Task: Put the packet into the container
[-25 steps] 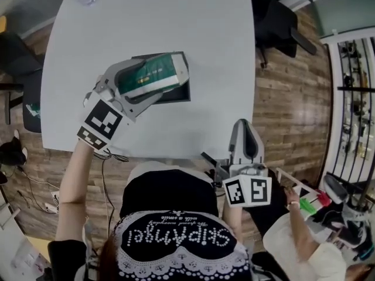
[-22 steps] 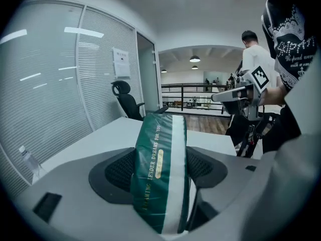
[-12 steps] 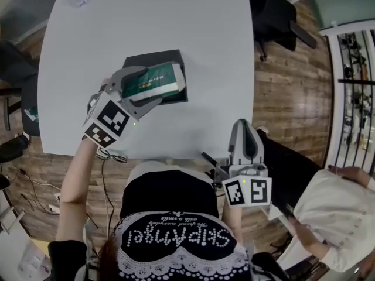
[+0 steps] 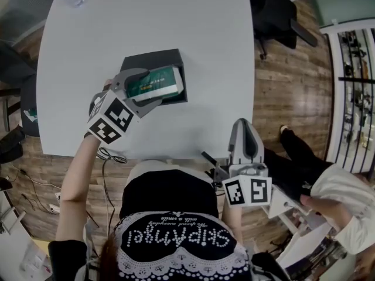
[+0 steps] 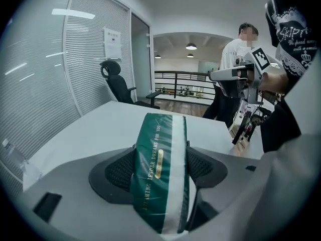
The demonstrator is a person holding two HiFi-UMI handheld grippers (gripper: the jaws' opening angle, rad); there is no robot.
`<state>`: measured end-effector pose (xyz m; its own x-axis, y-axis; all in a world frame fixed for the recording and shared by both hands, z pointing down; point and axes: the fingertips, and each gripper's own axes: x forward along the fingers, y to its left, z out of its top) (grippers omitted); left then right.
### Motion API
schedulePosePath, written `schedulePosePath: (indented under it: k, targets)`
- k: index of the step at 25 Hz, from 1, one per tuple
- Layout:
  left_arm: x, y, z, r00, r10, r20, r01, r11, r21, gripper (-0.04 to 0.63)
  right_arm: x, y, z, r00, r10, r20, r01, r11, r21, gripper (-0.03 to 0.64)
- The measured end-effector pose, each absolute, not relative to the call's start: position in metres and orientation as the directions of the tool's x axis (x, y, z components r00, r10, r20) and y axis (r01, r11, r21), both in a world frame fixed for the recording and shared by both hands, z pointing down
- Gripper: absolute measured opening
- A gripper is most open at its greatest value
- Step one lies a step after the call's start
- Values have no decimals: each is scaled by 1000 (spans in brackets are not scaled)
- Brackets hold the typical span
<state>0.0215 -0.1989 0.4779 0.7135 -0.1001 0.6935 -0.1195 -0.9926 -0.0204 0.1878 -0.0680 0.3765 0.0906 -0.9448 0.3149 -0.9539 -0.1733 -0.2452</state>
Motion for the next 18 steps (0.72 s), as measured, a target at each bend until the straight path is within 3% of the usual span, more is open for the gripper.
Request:
schedulePosePath:
  k: [18]
  targets:
    - [25,-194,527,634,-10,773,-96,-993,66,344,192,-69,379,96,-940,328,-952,-183,-247,37]
